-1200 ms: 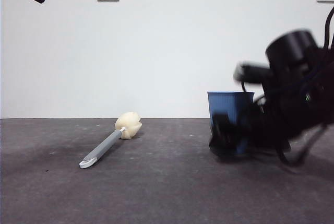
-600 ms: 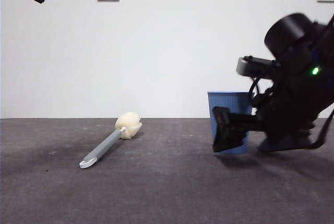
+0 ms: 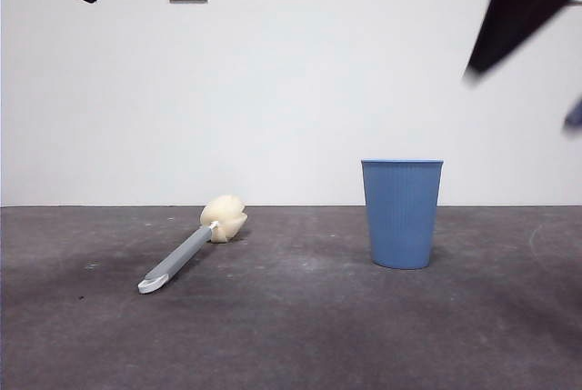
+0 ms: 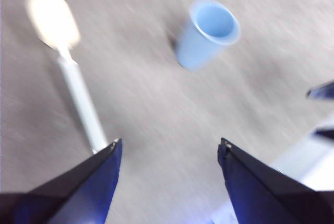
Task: Pick up the cup brush,pick up the cup,insert the brush into the cup,clean the cup,put the cup brush back,put the cup back to the fixed position on the table
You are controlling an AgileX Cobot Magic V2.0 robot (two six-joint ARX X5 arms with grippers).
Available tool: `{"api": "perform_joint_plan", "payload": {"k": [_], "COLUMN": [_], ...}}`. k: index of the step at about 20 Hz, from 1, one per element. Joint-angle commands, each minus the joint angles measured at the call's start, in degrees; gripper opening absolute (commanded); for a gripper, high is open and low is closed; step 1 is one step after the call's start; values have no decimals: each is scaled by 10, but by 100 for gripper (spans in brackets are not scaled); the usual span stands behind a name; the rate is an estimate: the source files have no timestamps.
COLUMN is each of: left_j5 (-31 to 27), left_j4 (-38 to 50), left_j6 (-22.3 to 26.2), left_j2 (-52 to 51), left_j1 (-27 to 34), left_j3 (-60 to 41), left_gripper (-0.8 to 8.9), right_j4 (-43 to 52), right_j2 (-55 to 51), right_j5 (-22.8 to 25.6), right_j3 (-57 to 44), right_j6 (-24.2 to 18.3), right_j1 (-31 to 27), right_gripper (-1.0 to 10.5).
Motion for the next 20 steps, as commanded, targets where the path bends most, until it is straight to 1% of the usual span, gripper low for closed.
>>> {"api": "perform_joint_plan", "payload": {"k": [1, 2, 3, 6, 9, 11, 20], "left_j5": [40, 55, 63, 88, 88, 87, 85], "left_j4": [-19, -28, -36, -51, -57, -57, -57], "left_j6": [13, 19, 26, 37, 39, 39, 39], "left_j2": [0, 0, 0, 0, 0, 0, 0], "left_j1": [0, 0, 0, 0, 0, 0, 0], "left_j3": [-3, -3, -3, -3, -3, -3, -3], "left_gripper": [267, 143, -9, -8, -8, -5, -4], "right_j4": [-73, -92, -104, -123, -125, -125, -126], "right_j2": [-35, -45, -51, -55, -54, -54, -54], "right_j5": [-29, -41, -42, -41, -39, -38, -36], "right_j3": [45, 63, 76, 94, 94, 94, 94], "right_j6": [5, 4, 4, 6, 8, 20, 20], "right_j1": [2, 2, 2, 2, 2, 2, 1], "right_gripper": [145, 41, -16, -11, -9, 2, 2]}}
